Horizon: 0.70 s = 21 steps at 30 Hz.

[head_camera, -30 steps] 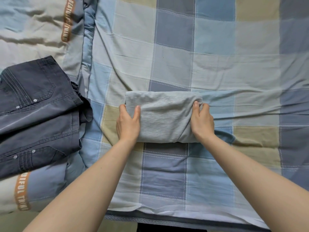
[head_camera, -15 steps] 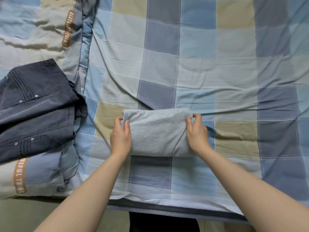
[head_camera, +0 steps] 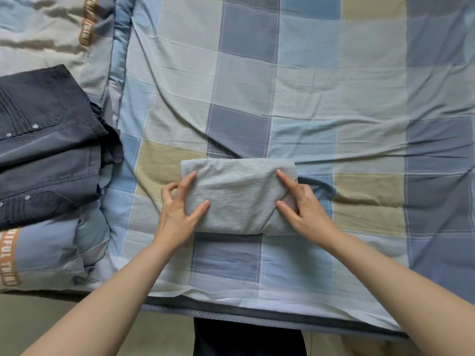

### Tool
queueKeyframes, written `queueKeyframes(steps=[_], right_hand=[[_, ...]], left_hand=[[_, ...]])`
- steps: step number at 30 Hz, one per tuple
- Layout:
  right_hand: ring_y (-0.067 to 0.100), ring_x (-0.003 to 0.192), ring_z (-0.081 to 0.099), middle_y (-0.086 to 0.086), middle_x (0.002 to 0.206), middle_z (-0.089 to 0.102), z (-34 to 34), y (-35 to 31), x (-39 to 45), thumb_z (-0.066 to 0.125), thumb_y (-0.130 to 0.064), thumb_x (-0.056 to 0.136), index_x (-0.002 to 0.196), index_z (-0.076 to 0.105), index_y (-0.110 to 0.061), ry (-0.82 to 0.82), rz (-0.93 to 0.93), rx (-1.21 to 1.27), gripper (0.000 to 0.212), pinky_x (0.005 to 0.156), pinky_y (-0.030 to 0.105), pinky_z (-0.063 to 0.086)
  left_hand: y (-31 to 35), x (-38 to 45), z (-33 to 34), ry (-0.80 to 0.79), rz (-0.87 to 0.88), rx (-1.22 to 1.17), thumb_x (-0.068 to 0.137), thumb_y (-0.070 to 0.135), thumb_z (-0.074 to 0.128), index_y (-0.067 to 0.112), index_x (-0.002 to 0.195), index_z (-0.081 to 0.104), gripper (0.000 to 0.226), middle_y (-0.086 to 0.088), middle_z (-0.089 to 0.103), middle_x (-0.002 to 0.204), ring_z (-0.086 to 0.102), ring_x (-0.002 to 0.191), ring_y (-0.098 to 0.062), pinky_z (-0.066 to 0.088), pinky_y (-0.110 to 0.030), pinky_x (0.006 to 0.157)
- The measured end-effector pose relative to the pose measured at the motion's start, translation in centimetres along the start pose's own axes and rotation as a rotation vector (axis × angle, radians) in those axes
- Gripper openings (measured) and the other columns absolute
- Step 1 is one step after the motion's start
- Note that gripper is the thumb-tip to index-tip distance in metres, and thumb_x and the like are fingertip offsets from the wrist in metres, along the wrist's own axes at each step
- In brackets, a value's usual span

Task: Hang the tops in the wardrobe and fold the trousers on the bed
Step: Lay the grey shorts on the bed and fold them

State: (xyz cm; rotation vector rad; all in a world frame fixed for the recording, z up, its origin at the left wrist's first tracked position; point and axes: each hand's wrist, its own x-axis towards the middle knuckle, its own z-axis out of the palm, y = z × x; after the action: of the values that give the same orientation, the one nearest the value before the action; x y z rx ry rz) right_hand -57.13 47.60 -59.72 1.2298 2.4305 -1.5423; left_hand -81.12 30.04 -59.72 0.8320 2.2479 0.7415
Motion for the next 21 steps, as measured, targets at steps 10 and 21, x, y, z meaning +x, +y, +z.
queueKeyframes(steps=[10, 21], right_hand=[[0.006, 0.131, 0.034, -0.018, 0.146, 0.036, 1.8, -0.7, 2.3, 0.061, -0.008, 0.086, 0.145, 0.030, -0.041, 0.138, -0.010, 0.088, 0.074, 0.108, 0.009, 0.019], [0.000, 0.127, 0.042, -0.024, 0.141, 0.043, -4.1, -6.8, -4.5, 0.065, -0.011, 0.083, 0.140, 0.039, -0.040, 0.282, -0.053, 0.102, 0.069, 0.105, 0.009, 0.027]], left_hand=[[1.1, 2.0, 1.1, -0.037, -0.016, -0.200, 0.070, 0.053, 0.073, 0.050, 0.132, 0.052, 0.066, 0.006, 0.056, 0.134, 0.051, 0.125, -0.007, 0.038, -0.032, 0.111], [9.2, -4.5, -2.6, 0.081, 0.042, -0.243, 0.074, 0.052, 0.071, 0.049, 0.128, 0.056, 0.056, 0.010, 0.055, 0.130, 0.050, 0.125, -0.003, 0.038, -0.022, 0.107]])
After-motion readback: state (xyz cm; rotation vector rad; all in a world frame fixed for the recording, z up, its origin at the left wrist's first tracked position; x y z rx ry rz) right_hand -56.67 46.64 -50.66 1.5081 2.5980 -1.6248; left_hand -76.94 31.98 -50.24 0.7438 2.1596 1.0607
